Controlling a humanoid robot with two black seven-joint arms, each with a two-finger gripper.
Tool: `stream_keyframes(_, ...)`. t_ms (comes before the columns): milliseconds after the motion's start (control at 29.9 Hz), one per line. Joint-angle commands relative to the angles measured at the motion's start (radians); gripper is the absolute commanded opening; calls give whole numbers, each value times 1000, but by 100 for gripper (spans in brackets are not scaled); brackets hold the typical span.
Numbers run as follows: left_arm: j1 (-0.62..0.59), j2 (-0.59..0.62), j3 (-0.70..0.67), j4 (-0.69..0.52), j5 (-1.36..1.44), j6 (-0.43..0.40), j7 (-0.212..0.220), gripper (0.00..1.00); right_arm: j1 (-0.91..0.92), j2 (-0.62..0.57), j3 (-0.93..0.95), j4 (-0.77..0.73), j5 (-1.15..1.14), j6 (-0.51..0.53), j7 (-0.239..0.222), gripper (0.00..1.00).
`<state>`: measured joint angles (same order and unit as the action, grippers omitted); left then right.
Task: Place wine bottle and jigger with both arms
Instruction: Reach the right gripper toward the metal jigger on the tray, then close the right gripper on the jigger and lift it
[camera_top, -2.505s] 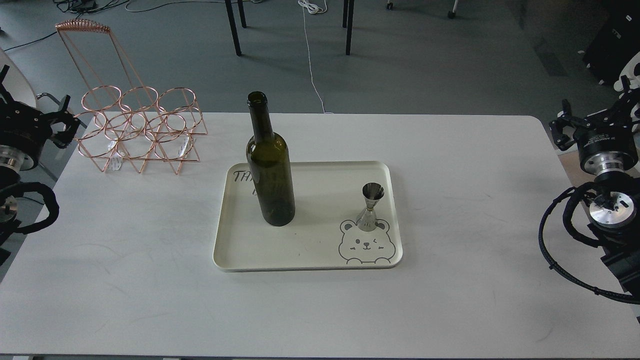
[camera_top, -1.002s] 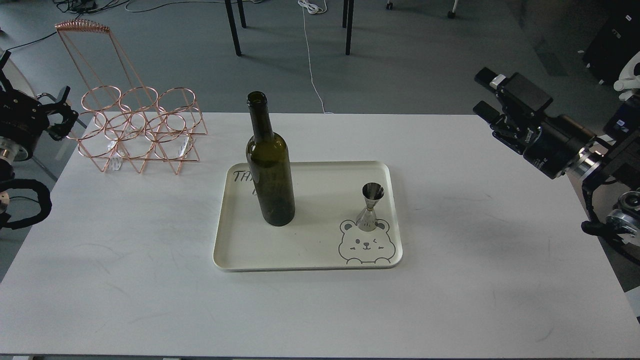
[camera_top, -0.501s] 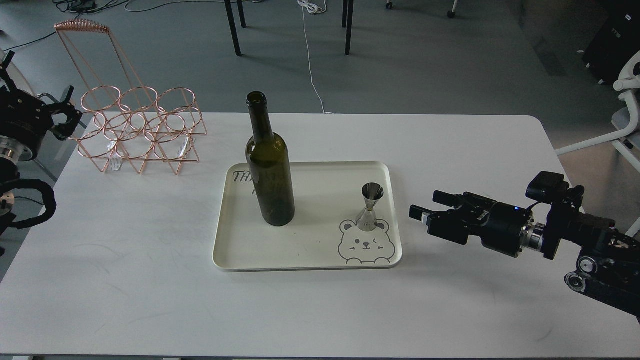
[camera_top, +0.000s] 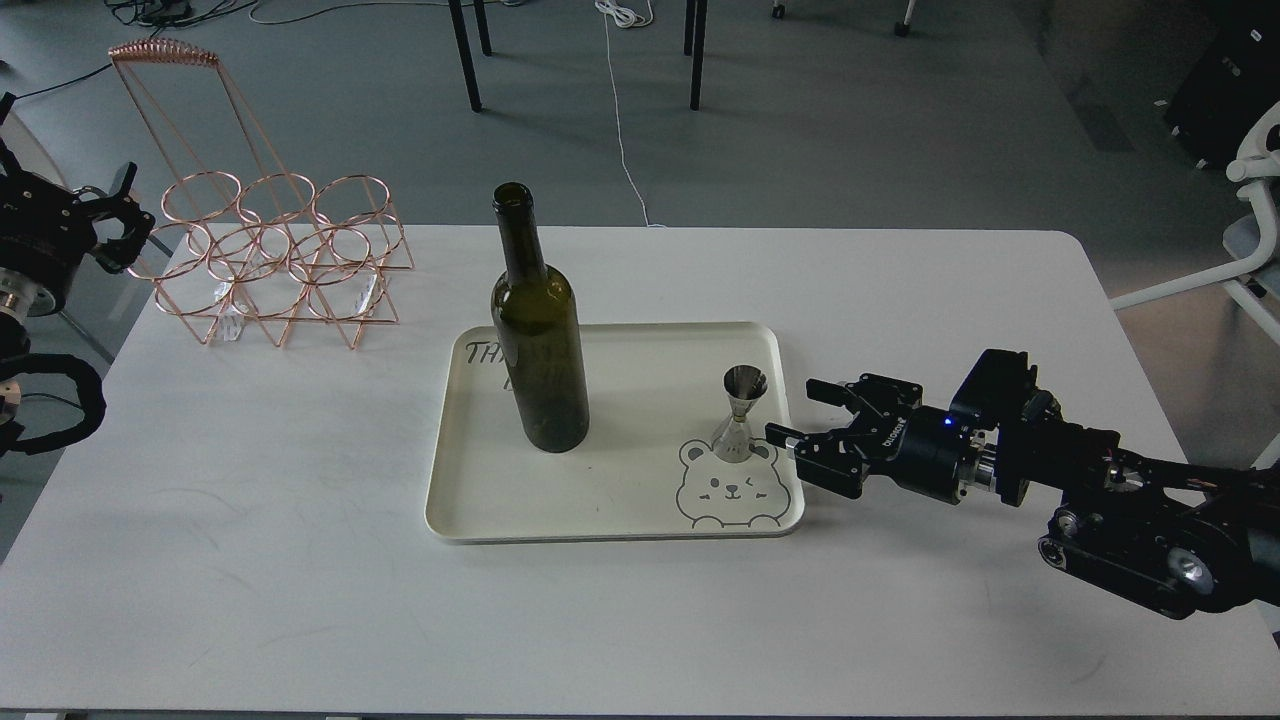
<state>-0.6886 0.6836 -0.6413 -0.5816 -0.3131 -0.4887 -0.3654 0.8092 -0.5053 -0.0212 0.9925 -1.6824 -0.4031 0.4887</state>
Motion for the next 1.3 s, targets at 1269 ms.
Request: stream_keyframes(1269, -23, 21, 0, 0, -1, 0, -1, 99, 34, 156, -48, -117, -2, -14, 0, 59)
